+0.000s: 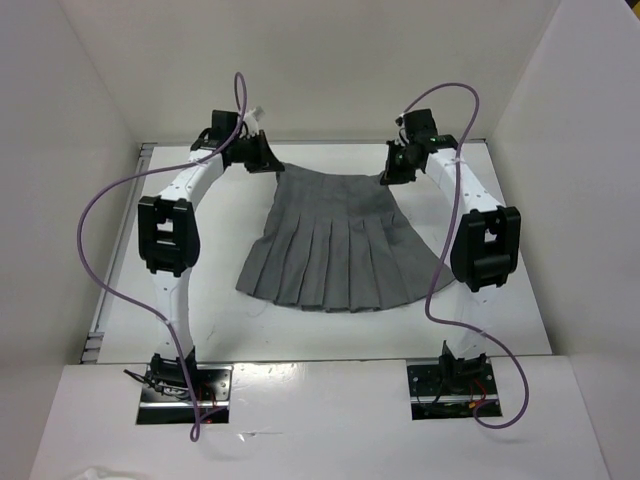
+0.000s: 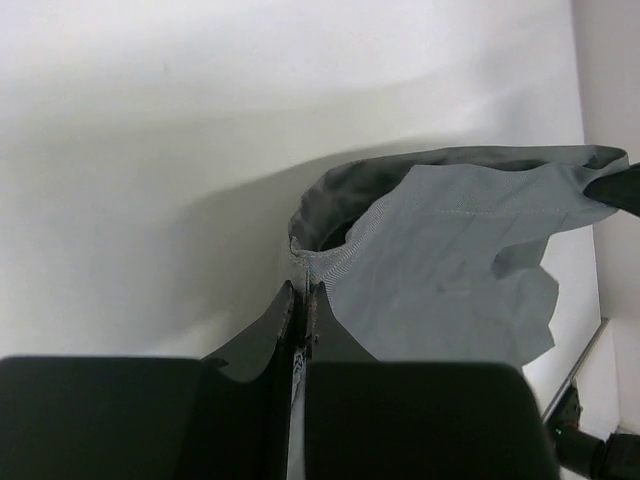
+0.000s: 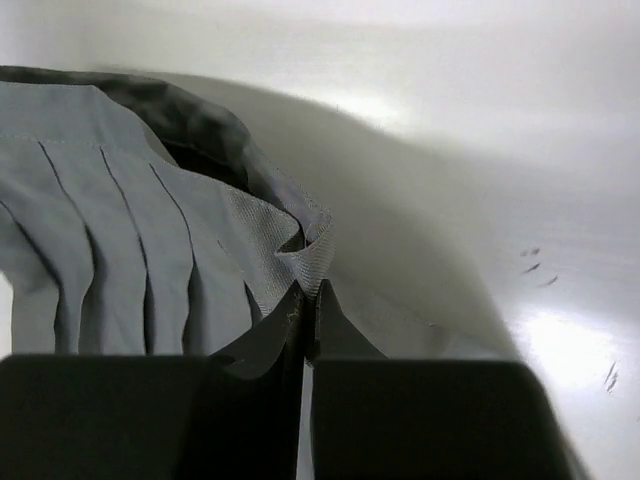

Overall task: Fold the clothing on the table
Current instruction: Flatten the skirt out, then fold the skirt

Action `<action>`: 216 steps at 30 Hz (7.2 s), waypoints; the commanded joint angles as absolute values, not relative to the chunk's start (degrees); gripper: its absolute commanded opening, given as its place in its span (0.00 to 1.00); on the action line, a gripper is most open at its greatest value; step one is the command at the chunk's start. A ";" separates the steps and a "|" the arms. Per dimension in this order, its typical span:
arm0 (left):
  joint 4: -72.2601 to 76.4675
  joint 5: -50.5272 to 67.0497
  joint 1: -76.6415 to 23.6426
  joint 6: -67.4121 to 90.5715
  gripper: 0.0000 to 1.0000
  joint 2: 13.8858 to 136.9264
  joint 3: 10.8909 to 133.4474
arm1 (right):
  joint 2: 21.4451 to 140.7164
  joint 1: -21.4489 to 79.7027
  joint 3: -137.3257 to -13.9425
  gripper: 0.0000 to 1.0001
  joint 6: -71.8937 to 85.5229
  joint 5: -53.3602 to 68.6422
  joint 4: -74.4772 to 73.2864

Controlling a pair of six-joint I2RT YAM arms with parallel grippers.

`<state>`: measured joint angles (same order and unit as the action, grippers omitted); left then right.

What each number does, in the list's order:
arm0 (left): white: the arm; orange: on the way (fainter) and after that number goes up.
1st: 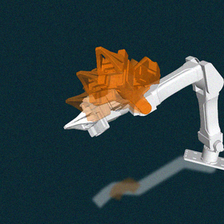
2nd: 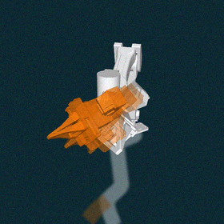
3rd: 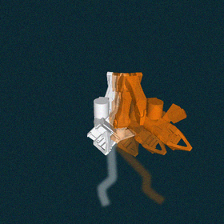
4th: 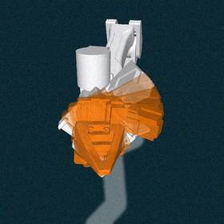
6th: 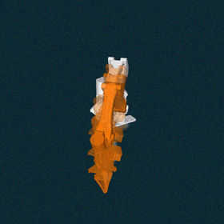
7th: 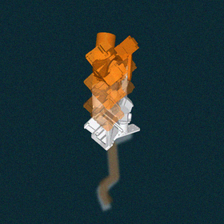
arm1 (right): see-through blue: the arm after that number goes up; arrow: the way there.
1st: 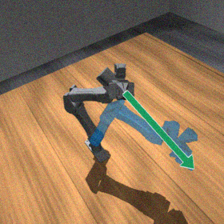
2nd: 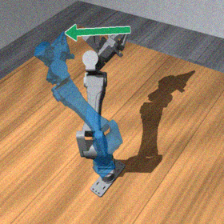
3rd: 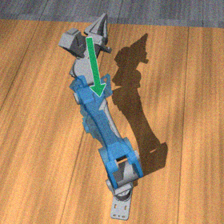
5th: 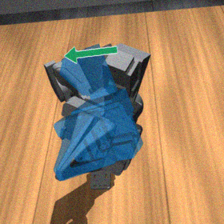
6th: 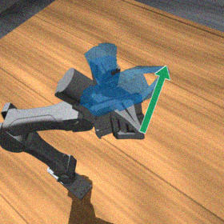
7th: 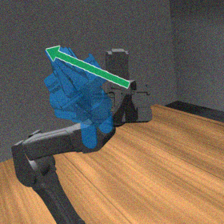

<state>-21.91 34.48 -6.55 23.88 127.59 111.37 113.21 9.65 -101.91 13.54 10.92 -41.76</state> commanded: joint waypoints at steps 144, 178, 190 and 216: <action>-34.11 10.99 -15.02 34.28 0.49 119.62 85.34 | 110.65 12.84 -94.23 0.38 26.98 -9.22 -52.29; -36.30 19.08 -14.50 33.22 0.43 115.40 91.66 | 118.38 5.89 -84.82 0.38 31.90 -4.39 -48.25; -37.44 20.82 -12.66 32.17 0.00 115.93 93.34 | 120.59 5.89 -84.29 0.38 32.43 -5.45 -48.25; -36.30 30.50 -2.29 28.65 0.73 119.37 101.44 | 110.67 12.64 -87.79 0.47 33.32 -13.62 -53.16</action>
<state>-36.47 28.34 -3.11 29.89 126.39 100.71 116.88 8.56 -85.54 33.19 -9.56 -50.65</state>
